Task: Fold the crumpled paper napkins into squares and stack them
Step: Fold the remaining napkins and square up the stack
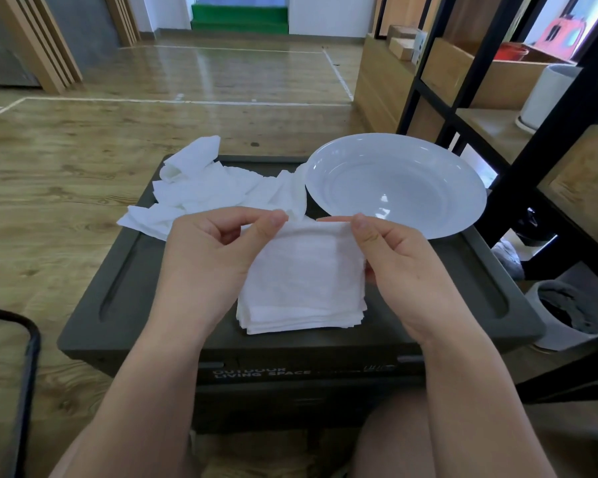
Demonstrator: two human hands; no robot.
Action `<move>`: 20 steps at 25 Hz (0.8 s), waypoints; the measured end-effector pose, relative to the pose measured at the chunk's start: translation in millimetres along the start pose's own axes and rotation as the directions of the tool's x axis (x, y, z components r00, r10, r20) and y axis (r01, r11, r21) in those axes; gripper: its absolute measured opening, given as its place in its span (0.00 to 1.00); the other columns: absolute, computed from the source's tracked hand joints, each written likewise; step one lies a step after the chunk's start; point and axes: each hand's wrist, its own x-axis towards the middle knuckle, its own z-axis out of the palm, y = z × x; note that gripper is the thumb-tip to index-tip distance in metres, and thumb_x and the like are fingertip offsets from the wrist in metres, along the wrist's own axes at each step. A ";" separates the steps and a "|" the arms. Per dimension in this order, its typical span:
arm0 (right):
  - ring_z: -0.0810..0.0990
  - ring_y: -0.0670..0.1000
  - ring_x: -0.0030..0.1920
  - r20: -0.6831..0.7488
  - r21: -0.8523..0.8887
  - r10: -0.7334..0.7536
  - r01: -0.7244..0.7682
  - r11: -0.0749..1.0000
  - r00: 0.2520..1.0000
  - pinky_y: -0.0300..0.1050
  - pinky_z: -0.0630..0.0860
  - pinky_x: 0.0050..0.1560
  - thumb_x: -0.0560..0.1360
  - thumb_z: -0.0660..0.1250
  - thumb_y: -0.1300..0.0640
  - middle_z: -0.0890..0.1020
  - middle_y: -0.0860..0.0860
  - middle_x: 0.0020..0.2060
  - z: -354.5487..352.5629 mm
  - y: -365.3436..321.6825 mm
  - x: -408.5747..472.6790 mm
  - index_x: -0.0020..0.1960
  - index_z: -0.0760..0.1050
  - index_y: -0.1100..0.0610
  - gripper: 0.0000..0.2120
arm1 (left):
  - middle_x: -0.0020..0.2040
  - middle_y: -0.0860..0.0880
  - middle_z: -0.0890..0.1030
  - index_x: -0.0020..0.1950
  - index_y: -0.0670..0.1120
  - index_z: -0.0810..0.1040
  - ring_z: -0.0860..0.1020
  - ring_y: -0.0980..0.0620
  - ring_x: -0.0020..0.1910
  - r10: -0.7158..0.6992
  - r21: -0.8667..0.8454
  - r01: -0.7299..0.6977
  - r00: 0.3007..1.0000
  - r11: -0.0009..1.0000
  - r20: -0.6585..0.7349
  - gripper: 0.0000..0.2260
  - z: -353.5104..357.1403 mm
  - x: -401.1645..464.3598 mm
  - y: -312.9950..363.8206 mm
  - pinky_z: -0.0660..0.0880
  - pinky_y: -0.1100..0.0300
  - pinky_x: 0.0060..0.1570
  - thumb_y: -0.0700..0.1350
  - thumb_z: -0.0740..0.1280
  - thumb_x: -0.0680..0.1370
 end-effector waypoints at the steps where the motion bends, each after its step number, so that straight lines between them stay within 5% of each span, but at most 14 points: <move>1: 0.83 0.56 0.48 -0.017 -0.006 0.003 -0.003 1.000 1.000 0.57 0.79 0.50 0.77 0.57 0.41 0.85 0.55 0.46 0.5 0.0 -0.1 0.53 0.82 0.50 0.19 | 0.32 0.45 0.82 0.38 0.60 0.85 0.74 0.58 0.33 0.013 0.009 -0.013 1.000 1.000 -0.008 0.06 -0.1 -0.4 0.3 0.72 0.68 0.36 0.59 0.72 0.66; 6: 0.83 0.48 0.52 -0.056 0.029 -0.056 0.057 0.998 0.997 0.54 0.77 0.56 0.79 0.56 0.46 0.86 0.45 0.47 4.8 -4.8 -0.9 0.48 0.83 0.42 0.16 | 0.33 0.38 0.79 0.38 0.59 0.85 0.72 0.53 0.31 0.057 0.081 -0.055 0.998 0.995 -0.025 0.04 -1.3 -2.7 2.3 0.69 0.61 0.34 0.57 0.73 0.70; 12: 0.83 0.49 0.48 -0.130 0.095 -0.080 0.092 0.991 0.988 0.54 0.77 0.53 0.78 0.57 0.45 0.86 0.46 0.42 7.4 -9.5 -3.0 0.44 0.84 0.44 0.17 | 0.21 0.55 0.66 0.36 0.60 0.84 0.61 0.59 0.22 0.084 0.132 -0.089 0.996 0.987 0.042 0.09 -4.5 -5.9 8.2 0.59 0.72 0.24 0.63 0.71 0.67; 17: 0.81 0.48 0.38 -0.236 0.063 -0.067 0.084 0.994 0.969 0.48 0.78 0.40 0.72 0.66 0.42 0.82 0.56 0.35 14.2 -14.5 -4.9 0.41 0.81 0.55 0.16 | 0.25 0.57 0.78 0.35 0.59 0.84 0.70 0.61 0.26 0.068 0.072 -0.069 0.998 0.995 0.018 0.05 -3.7 -4.1 5.9 0.66 0.73 0.28 0.57 0.73 0.69; 20: 0.81 0.49 0.36 -0.291 0.073 -0.032 0.055 0.996 0.956 0.50 0.80 0.39 0.73 0.67 0.46 0.81 0.52 0.32 19.9 -13.2 -4.0 0.38 0.80 0.54 0.13 | 0.32 0.49 0.82 0.38 0.52 0.84 0.75 0.56 0.32 -0.010 -0.007 0.010 1.000 1.000 0.023 0.11 0.0 -3.2 4.0 0.71 0.65 0.34 0.58 0.71 0.70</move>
